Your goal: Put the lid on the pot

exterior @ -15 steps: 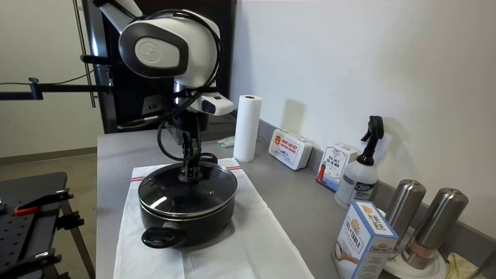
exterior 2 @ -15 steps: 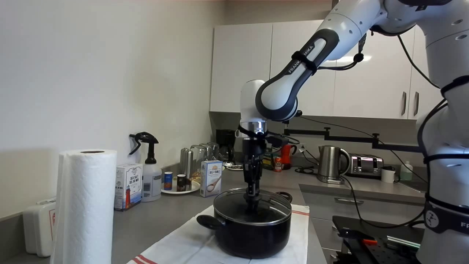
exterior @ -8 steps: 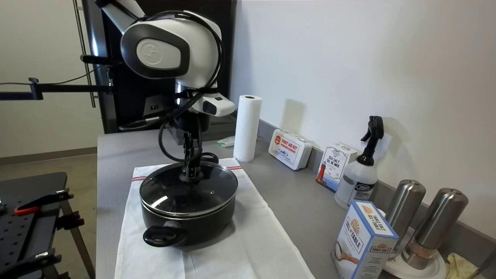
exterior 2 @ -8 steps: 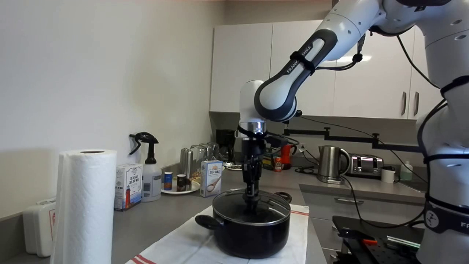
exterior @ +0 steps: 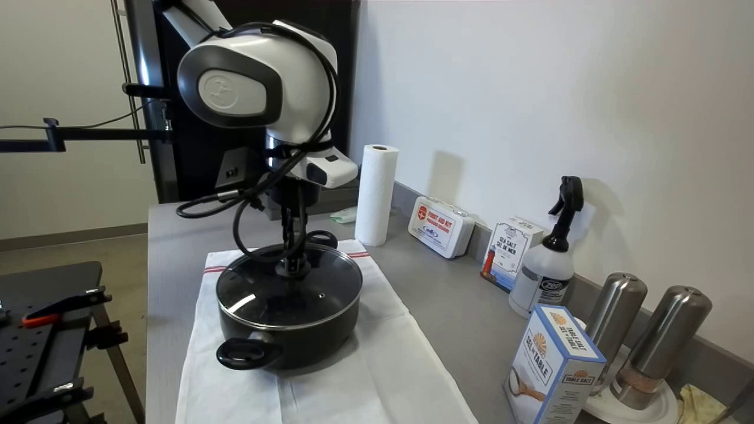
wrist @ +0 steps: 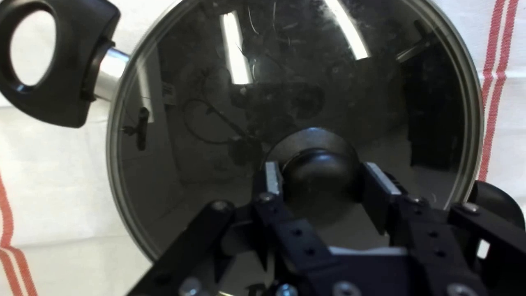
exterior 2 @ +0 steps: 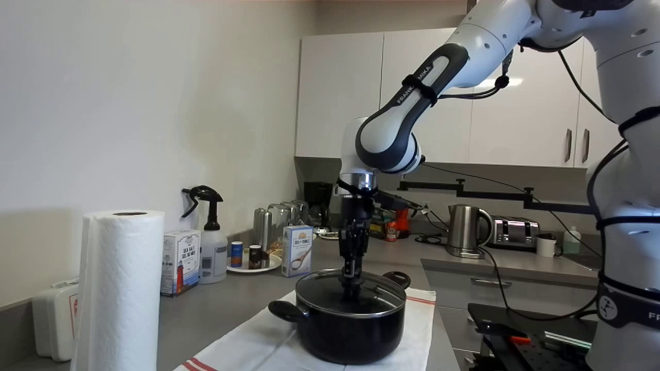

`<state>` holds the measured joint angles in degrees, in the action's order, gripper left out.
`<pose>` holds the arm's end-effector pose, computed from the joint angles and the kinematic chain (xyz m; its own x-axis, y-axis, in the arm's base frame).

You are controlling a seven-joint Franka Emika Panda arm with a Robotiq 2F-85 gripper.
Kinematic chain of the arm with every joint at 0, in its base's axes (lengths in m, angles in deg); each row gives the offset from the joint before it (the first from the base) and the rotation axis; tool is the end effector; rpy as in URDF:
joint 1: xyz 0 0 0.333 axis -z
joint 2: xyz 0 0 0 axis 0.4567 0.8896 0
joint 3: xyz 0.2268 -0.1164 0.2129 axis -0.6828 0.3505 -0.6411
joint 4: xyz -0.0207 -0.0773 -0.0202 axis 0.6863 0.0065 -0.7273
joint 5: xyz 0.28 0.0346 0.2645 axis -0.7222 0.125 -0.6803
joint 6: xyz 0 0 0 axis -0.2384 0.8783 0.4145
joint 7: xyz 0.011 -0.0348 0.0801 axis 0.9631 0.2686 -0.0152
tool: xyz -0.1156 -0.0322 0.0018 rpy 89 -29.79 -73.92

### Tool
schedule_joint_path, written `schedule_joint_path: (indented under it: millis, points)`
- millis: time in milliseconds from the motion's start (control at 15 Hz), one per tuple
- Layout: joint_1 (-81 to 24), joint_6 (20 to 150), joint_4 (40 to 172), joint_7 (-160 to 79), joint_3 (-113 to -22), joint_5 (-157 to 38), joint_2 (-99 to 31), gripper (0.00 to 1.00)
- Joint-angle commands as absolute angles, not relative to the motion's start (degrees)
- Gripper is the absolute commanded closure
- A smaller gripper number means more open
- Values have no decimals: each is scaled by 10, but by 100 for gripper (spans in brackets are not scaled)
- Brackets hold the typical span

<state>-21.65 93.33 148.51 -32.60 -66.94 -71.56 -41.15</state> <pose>0.4988 -0.0875 0.2683 0.9704 -0.2401 -0.0253 -0.2414 -0.9671 -0.0804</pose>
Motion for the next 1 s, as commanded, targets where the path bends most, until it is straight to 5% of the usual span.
schedule_joint_path:
  millis: [0,133,200,533,933]
  points:
    - [-210,964,1494,-296,-680,-758,-412,75]
    - [-212,963,1495,-301,-679,-754,-414,75]
    - [-214,960,1496,-305,-679,-748,-417,25]
    - [-232,954,1512,-335,-684,-706,-451,0]
    - [-260,945,1539,-409,-693,-608,-516,0]
